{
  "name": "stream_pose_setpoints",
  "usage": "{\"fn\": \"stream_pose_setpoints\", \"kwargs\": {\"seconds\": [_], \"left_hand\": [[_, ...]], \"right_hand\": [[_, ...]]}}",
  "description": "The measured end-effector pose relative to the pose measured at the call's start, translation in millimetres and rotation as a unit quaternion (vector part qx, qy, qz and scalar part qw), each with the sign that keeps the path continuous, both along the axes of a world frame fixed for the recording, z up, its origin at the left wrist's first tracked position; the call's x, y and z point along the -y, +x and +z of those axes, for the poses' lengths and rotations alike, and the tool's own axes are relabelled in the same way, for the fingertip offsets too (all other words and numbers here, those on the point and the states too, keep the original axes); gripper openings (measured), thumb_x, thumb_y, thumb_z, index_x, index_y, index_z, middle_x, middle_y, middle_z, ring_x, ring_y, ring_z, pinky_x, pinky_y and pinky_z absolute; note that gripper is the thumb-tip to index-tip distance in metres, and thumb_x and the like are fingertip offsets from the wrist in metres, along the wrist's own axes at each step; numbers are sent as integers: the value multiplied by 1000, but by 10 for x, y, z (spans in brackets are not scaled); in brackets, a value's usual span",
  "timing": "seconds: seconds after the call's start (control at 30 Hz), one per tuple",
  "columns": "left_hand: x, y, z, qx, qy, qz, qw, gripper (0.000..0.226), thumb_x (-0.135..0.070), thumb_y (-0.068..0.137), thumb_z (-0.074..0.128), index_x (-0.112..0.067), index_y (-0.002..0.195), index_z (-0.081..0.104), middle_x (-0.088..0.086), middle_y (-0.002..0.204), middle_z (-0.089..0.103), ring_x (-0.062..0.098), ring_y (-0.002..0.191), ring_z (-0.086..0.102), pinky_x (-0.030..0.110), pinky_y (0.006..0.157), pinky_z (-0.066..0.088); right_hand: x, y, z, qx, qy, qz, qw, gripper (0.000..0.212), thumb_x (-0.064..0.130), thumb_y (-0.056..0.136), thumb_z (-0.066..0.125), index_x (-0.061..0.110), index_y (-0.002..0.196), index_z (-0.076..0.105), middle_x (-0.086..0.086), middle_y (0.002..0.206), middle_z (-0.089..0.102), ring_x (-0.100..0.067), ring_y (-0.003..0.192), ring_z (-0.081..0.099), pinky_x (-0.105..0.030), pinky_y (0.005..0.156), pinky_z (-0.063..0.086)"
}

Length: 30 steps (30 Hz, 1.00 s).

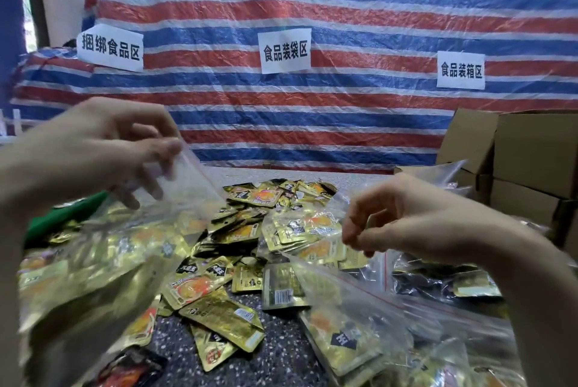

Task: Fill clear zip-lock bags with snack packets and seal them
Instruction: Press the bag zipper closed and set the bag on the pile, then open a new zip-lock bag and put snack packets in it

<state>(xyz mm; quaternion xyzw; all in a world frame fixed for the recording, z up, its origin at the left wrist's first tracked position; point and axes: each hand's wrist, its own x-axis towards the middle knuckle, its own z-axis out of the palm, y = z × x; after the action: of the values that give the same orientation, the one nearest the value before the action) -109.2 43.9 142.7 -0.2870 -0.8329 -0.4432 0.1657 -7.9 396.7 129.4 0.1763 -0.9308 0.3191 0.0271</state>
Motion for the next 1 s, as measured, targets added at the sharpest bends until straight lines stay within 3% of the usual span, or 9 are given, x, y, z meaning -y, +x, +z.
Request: {"fn": "stream_pose_setpoints", "kwargs": {"seconds": [0.07, 0.2, 0.3, 0.4, 0.6, 0.7, 0.77, 0.87, 1.0], "left_hand": [[-193, 25, 20, -49, 27, 19, 998, 49, -74, 67, 67, -31, 90, 66, 0, 79, 75, 30, 52, 70, 44, 44, 56], [-784, -6, 108, -103, 228, 39, 967, 20, -28, 99, 57, -31, 80, 62, 4, 81, 75, 26, 60, 73, 40, 46, 58], [-1436, 6, 340, -56, 370, 29, 927, 23, -18, 104, 48, -25, 83, 56, 11, 96, 71, 20, 70, 74, 30, 53, 59], [-2010, 36, 590, -63, 394, -28, 916, 15, -15, 105, 43, -17, 92, 50, 14, 107, 63, 23, 81, 71, 29, 61, 59], [-2998, 31, 157, -101, 125, -126, 979, 12, -12, 103, 46, -9, 92, 51, 0, 85, 56, 20, 81, 56, 37, 73, 47], [-3177, -85, -414, -12, -59, -179, 982, 9, -13, 101, 51, -12, 92, 50, 1, 86, 57, 18, 84, 53, 29, 72, 42], [-3148, -128, -695, 15, -132, -202, 970, 14, -20, 102, 50, -9, 108, 56, 4, 108, 64, 19, 101, 59, 34, 89, 48], [-2999, -38, -802, 4, -166, -203, 965, 28, -36, 100, 53, -18, 122, 59, -1, 123, 63, 17, 114, 57, 43, 101, 46], [-2756, 197, -706, -170, -281, -145, 933, 42, -31, 98, 54, -21, 138, 52, 0, 152, 40, 19, 146, 25, 41, 120, 20]], "right_hand": [[84, 6, -7, 14, 20, -2, 1000, 14, 6, 87, 71, 20, 84, 76, 0, 87, 75, -16, 82, 71, -37, 82, 60], [194, -1, -29, 41, 55, -14, 998, 10, 12, 88, 73, 17, 96, 74, -3, 89, 75, -15, 82, 72, -40, 82, 60], [176, -15, -45, 66, 46, -73, 994, 44, 29, 85, 78, 20, 123, 59, 1, 101, 71, -13, 85, 71, -32, 79, 60], [54, -54, -47, 41, 24, -142, 989, 58, 37, 84, 77, 25, 130, 44, 3, 106, 65, -14, 92, 67, -32, 81, 58], [-220, -70, -15, -26, -74, -317, 945, 18, 22, 78, 63, 15, 66, 52, -2, 60, 57, -21, 55, 55, -29, 51, 44], [-378, -33, 34, -135, -80, -428, 890, 13, 26, 75, 55, 14, 76, 52, -5, 69, 53, -31, 68, 47, -32, 57, 36], [-438, -25, 40, -175, -101, -455, 867, 10, 22, 79, 55, 15, 85, 59, -4, 79, 61, -32, 77, 55, -36, 65, 44], [-423, -77, 20, -169, -128, -419, 883, 18, 13, 80, 53, 23, 94, 60, 1, 89, 62, -23, 84, 56, -38, 74, 50], [-339, -211, -42, -149, -129, -330, 923, 22, 9, 86, 54, 26, 98, 61, 1, 92, 64, -21, 84, 63, -39, 70, 55]]}}
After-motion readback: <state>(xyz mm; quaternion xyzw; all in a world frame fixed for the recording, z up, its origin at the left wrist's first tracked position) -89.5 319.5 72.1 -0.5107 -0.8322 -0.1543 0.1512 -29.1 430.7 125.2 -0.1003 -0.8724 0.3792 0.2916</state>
